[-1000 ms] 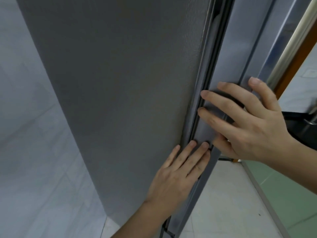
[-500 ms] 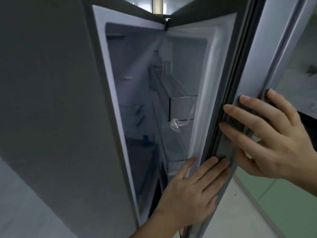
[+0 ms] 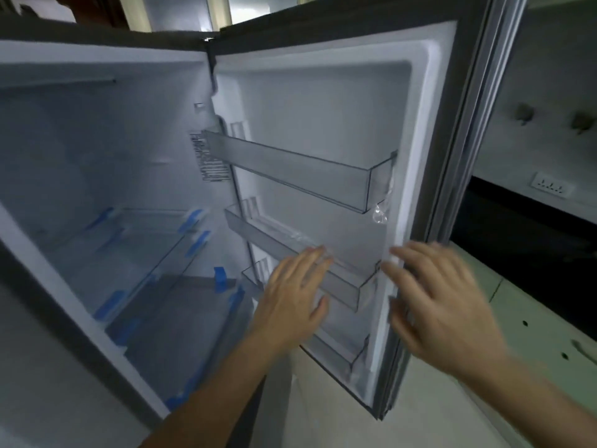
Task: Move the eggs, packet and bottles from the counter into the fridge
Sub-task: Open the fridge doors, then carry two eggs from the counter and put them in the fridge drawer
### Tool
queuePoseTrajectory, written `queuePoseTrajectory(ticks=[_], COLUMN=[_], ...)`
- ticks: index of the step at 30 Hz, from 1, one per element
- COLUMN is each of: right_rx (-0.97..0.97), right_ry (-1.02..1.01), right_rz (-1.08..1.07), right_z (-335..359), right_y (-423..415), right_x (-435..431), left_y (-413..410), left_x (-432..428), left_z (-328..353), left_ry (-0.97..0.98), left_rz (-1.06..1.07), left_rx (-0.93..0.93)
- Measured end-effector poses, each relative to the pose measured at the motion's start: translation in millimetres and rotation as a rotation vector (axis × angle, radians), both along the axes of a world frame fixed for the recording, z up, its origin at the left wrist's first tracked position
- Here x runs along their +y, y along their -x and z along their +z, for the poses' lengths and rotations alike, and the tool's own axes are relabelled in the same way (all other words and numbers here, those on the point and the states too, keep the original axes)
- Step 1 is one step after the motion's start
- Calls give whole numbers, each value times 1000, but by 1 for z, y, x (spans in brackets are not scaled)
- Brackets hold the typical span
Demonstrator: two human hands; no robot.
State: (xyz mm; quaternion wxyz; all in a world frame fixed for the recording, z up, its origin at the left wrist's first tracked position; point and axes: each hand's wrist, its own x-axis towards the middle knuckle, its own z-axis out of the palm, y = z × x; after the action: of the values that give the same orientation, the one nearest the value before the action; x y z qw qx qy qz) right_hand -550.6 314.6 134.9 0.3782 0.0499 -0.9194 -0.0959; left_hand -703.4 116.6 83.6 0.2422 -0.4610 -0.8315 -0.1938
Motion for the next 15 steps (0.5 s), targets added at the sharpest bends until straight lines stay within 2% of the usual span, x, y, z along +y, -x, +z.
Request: queuePoseTrajectory(ticks=[8, 15], right_rx=[-202, -280], right_ry=[142, 163], right_rz=[-46, -199], right_z=[-38, -54], right_y=[64, 147], right_x=[21, 57], left_y=[62, 120], left_x=[32, 60], left_z=[-17, -14], left_ry=[101, 151], left_rz=[161, 172], left_rx=[-130, -58])
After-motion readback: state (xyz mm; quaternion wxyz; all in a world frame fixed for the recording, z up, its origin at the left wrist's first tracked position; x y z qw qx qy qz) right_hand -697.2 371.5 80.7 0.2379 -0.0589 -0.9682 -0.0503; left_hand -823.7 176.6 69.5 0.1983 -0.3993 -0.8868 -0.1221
